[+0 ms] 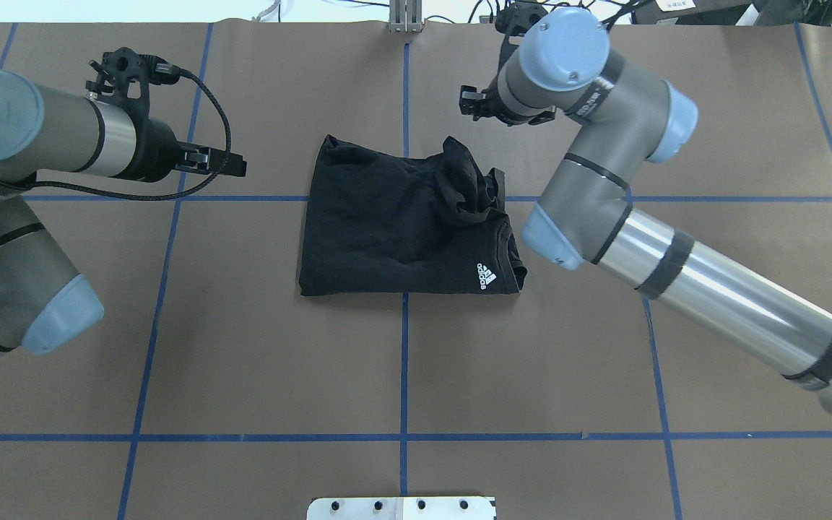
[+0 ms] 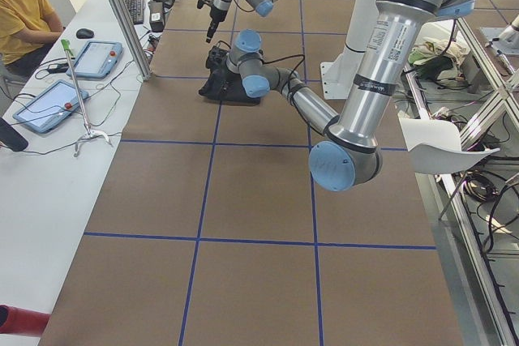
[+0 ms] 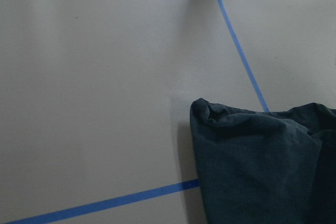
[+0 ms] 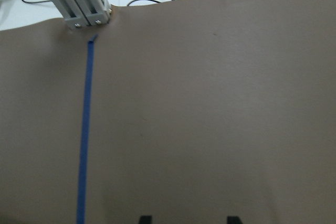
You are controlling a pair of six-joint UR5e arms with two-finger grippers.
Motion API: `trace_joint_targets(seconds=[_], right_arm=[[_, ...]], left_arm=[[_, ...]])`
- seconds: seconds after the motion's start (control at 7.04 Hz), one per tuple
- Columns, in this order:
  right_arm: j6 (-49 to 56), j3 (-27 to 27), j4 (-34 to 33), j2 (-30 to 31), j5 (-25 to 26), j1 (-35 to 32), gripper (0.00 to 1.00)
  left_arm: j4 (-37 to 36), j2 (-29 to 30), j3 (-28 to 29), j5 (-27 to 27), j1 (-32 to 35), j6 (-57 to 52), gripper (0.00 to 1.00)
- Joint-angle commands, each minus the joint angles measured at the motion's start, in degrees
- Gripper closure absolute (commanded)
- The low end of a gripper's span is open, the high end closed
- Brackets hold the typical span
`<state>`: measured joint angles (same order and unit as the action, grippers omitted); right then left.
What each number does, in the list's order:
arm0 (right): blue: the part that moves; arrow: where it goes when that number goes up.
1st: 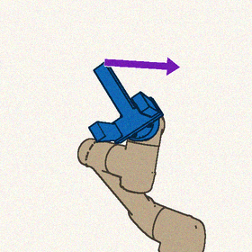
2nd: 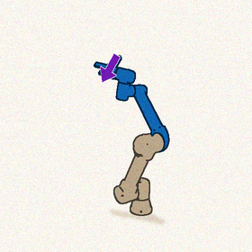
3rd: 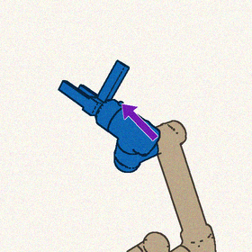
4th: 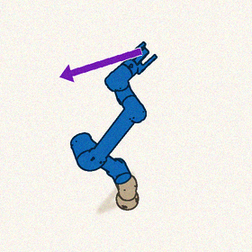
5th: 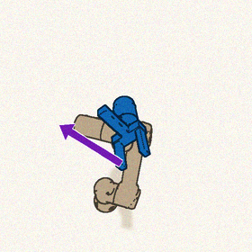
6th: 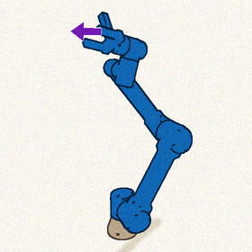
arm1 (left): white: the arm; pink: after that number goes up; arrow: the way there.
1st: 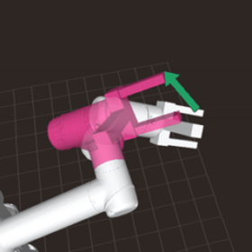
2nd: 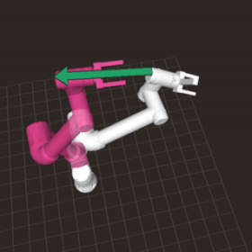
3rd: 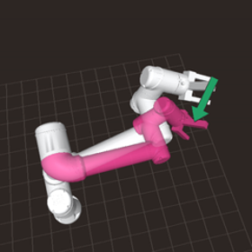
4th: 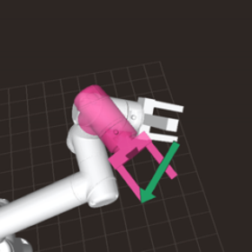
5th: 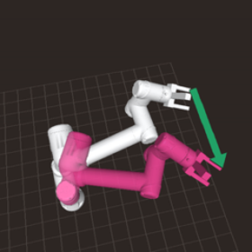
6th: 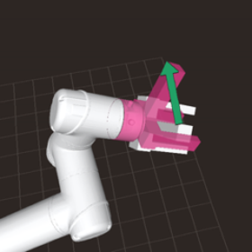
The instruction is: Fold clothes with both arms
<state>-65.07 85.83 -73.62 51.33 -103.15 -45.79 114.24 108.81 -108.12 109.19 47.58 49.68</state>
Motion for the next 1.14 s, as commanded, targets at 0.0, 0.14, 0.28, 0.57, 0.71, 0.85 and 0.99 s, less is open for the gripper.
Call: trace_joint_targets(seconds=[0.0,0.14,0.28,0.57,0.71,0.85,0.99], right_arm=[[13.68,22.79,-16.12,14.53,-5.47,-4.64,0.01],[19.75,28.02,-22.12,18.16,-10.27,-8.49,0.01],[26.86,30.25,-22.27,23.41,-13.97,-12.53,0.01],[47.12,30.71,-22.09,33.78,-25.29,-25.86,0.01],[57.67,29.49,-22.18,38.88,-27.96,-32.19,0.01],[66.65,28.0,-22.27,43.72,-29.2,-37.21,0.0],[71.18,26.07,-22.27,47.51,-30.0,-40.92,0.0]], left_arm=[[-18.1,-4.29,-12.42,0.32,5.56,-14.89,0.0],[-22.52,-6.74,-15.34,0.58,9.85,-23.05,0.0],[-23.87,-9.29,-15.37,4.41,16.25,-29.57,0.0],[-23.8,-16.75,-13.53,12.43,26.56,-39.69,0.0],[-23.8,-19.57,-12.13,12.62,30.77,-46.88,0.0],[-23.97,-20.21,-8.9,12.71,34.99,-51.91,0.0],[-23.97,-20.56,-4.86,12.71,37.29,-53.09,0.0]])
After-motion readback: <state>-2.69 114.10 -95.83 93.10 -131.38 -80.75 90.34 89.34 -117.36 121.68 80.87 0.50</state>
